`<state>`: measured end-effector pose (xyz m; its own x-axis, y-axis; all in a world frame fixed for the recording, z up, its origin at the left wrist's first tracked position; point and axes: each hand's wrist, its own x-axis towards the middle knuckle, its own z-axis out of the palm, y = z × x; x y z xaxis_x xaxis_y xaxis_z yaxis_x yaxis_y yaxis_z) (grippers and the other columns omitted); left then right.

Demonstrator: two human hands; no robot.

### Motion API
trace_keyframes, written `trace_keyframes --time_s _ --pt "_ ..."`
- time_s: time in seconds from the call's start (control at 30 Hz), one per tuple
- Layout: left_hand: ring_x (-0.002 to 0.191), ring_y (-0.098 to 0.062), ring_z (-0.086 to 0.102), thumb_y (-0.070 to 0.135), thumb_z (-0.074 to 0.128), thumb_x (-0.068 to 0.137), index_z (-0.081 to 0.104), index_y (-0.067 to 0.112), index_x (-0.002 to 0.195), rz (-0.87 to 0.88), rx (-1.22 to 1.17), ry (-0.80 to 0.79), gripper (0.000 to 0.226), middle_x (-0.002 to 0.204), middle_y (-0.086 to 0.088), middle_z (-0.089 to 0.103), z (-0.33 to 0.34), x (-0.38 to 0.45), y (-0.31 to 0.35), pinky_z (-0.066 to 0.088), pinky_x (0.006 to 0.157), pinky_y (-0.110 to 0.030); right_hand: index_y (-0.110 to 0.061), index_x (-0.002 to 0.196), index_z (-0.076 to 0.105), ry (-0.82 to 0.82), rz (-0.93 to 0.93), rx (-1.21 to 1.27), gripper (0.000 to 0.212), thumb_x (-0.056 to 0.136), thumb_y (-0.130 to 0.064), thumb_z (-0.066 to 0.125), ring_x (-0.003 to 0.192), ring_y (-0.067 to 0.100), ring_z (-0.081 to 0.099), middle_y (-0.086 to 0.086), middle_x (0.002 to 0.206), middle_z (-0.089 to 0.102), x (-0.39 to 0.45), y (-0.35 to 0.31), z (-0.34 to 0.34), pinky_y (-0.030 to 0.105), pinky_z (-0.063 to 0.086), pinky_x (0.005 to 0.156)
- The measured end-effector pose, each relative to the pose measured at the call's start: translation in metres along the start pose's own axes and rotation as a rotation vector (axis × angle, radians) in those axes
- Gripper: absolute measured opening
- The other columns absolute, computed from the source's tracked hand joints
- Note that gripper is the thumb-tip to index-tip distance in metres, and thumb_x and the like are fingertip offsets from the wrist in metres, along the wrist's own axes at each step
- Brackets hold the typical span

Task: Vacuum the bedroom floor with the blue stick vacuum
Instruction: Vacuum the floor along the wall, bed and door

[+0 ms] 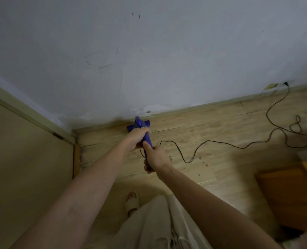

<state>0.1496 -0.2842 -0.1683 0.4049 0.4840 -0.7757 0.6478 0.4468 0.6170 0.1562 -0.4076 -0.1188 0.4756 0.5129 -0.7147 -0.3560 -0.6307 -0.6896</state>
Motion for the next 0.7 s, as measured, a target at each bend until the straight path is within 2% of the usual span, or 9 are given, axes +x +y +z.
trace_keyframes --time_s 0.1,0.23,0.37,0.57,0.7 --pt "0.082 -0.031 0.061 0.028 0.058 0.087 0.056 0.007 0.089 0.002 -0.002 -0.002 0.02 0.091 -0.018 0.062 -0.004 0.008 0.009 0.051 0.094 -0.053 -0.011 0.086 0.052 -0.003 0.0 0.01 0.035 0.101 -0.042 0.043 0.047 0.013 0.053 0.005 0.066 0.055 0.009 -0.01 -0.001 0.026 0.047 0.047" --pt "0.088 -0.032 0.062 0.026 0.053 0.093 0.053 0.008 0.086 -0.002 0.057 -0.024 0.019 0.095 -0.021 0.062 0.001 0.001 0.003 0.051 0.094 -0.051 -0.011 0.092 0.053 -0.005 0.034 0.001 0.034 0.101 -0.042 0.043 0.045 0.011 0.05 0.003 0.064 0.053 0.003 0.002 -0.001 0.026 0.046 0.046" --pt "0.086 -0.03 0.059 0.022 0.047 0.095 0.05 0.01 0.086 -0.024 0.092 -0.088 0.015 0.093 -0.02 0.058 0.005 -0.001 -0.007 0.053 0.087 -0.045 -0.004 0.106 0.053 0.006 0.053 0.037 0.038 0.1 -0.041 0.045 0.039 0.01 0.048 0.003 0.063 0.053 -0.003 0.016 -0.001 0.026 0.043 0.042" --pt "0.082 -0.029 0.059 0.023 0.049 0.096 0.05 0.009 0.087 -0.036 0.08 -0.084 0.017 0.084 -0.015 0.056 -0.006 0.013 0.009 0.054 0.077 -0.039 -0.008 0.108 0.051 -0.032 0.048 0.053 0.035 0.101 -0.041 0.044 0.04 0.01 0.049 0.002 0.064 0.053 0.009 -0.006 0.001 0.024 0.042 0.041" --pt "0.081 -0.029 0.059 0.028 0.054 0.093 0.052 0.009 0.089 -0.051 0.04 -0.069 0.02 0.086 -0.016 0.059 -0.02 0.021 0.017 0.053 0.088 -0.042 -0.009 0.103 0.053 -0.006 0.036 0.006 0.035 0.101 -0.042 0.043 0.043 0.01 0.049 0.002 0.065 0.053 0.011 -0.023 0.012 0.023 0.043 0.042"
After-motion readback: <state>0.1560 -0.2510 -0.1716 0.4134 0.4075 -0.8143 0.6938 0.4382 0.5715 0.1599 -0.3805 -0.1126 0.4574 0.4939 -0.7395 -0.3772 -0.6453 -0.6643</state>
